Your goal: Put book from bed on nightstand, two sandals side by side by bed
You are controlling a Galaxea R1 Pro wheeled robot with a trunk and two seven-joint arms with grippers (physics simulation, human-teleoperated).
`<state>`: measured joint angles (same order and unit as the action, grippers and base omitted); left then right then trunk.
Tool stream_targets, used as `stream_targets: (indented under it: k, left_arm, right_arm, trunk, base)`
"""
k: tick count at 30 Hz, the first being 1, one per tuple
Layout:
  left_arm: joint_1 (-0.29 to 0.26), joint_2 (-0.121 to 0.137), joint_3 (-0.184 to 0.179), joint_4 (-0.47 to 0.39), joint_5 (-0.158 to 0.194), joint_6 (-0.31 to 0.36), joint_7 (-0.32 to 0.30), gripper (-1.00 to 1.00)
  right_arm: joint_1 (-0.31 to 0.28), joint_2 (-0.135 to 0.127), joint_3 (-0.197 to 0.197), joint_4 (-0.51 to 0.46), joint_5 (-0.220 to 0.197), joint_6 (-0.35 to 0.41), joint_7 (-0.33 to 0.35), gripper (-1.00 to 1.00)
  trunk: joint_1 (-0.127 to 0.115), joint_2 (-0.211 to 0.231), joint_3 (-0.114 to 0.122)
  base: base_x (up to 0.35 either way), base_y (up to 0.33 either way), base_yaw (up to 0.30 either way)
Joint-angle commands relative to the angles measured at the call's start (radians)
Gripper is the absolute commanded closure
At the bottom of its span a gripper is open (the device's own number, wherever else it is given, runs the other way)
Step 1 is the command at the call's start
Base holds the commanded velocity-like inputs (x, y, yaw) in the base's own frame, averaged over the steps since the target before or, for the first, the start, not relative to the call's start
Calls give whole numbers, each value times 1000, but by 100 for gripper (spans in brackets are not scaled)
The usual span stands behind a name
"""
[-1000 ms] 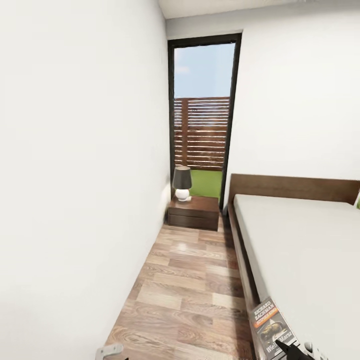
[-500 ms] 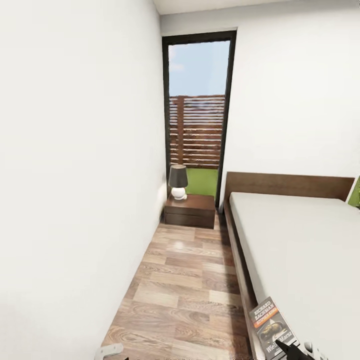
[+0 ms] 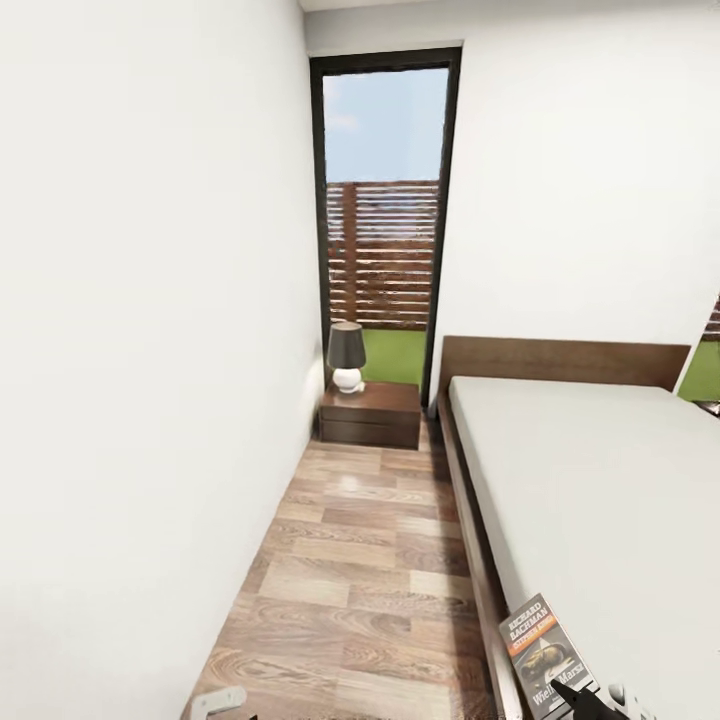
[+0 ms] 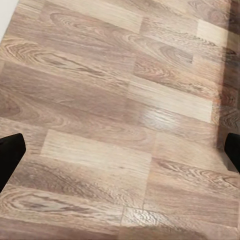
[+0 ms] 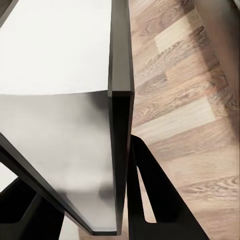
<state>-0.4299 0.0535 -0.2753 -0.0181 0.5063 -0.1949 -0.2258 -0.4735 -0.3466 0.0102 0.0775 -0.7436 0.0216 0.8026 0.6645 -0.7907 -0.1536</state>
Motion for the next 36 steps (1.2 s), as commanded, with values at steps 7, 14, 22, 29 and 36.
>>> stream_targets:
  k: [7, 14, 22, 29, 36]
  left_arm:
    - [0, 0, -8, 1, 10, -3, -4, -100]
    - [0, 0, -8, 1, 10, -3, -4, -100]
    - [0, 0, -8, 1, 11, -3, -4, -100]
    - [-1, 0, -8, 1, 10, -3, -4, -100]
    - [-1, 0, -8, 1, 10, -3, -4, -100]
  right_arm:
    - [-2, 0, 1, 4, -7, 2, 6, 100]
    - [-2, 0, 1, 4, -7, 1, 6, 100]
    - [-2, 0, 1, 4, -7, 2, 6, 100]
    - [-2, 0, 1, 4, -7, 1, 6, 100]
    - [-2, 0, 1, 4, -7, 1, 6, 100]
  trunk:
    - [0, -1, -12]
    - [0, -1, -23]
    - [0, -1, -31]
    - [0, -1, -32]
    - [0, -1, -32]
  base:
    - [0, 0, -93]
    - [0, 0, -88]
    - [0, 0, -29]
    - [0, 0, -1]
    - [4, 0, 0]
